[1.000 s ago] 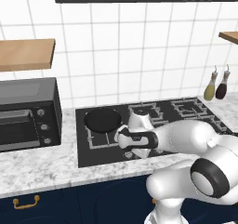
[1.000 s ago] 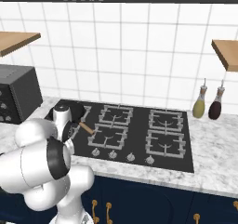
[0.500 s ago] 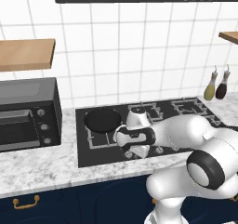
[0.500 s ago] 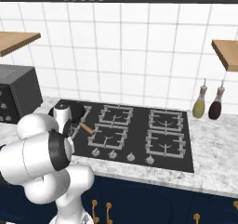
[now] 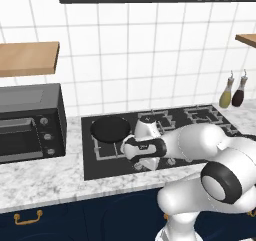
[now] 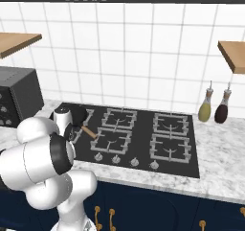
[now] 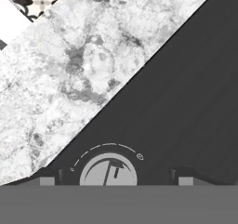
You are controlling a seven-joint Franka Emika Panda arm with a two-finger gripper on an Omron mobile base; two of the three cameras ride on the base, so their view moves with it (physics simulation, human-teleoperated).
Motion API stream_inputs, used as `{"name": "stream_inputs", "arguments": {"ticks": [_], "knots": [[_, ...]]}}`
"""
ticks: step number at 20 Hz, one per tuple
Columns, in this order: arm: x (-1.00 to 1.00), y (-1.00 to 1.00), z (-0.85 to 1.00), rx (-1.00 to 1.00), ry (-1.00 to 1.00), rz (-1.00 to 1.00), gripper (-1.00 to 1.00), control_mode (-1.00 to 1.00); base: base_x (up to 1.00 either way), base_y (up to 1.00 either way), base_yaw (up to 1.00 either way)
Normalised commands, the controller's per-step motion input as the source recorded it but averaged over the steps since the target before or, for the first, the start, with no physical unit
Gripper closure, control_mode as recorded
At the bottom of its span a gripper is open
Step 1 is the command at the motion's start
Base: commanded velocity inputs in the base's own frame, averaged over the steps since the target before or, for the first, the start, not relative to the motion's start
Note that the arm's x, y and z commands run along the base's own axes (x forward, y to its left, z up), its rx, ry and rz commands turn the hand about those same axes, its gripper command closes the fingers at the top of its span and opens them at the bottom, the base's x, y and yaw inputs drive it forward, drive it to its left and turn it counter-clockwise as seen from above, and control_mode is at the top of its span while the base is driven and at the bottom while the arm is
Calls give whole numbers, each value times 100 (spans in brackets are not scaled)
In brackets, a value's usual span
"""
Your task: Turn off the left burner of the stove.
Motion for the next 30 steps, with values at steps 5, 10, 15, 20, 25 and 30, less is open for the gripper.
{"name": "stream_inputs", "arguments": {"ticks": [5, 10, 15, 20, 25, 30], "knots": [[0, 0, 0, 0, 0, 0, 100, -100, 0, 0, 0], [0, 0, 0, 0, 2, 0, 100, -100, 0, 0, 0], [0, -8, -1, 0, 13, -19, 100, -100, 0, 0, 0], [-3, -21, -7, 0, 12, -39, 100, -100, 0, 0, 0], [-16, -26, -13, 1, 13, -50, 100, -100, 0, 0, 0], [-7, -16, -16, 0, 15, -57, 100, -100, 0, 0, 0]]}}
